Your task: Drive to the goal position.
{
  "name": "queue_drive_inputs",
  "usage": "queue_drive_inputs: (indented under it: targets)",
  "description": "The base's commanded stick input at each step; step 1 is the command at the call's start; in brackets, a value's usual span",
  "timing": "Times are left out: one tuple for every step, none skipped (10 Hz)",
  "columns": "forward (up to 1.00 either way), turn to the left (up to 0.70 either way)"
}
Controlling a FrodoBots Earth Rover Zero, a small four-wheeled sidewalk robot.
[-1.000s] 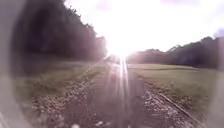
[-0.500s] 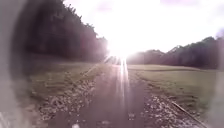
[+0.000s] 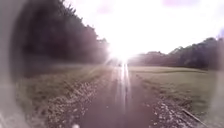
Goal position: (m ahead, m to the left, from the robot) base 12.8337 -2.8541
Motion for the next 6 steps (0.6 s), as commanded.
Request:
queue_drive_inputs:
  targets:
    - [0.85,-0.01]
    - [0.85,-0.05]
    - [0.85,-0.26]
    - [0.85,-0.34]
    - [0.85,-0.32]
    - [0.85,-0.18]
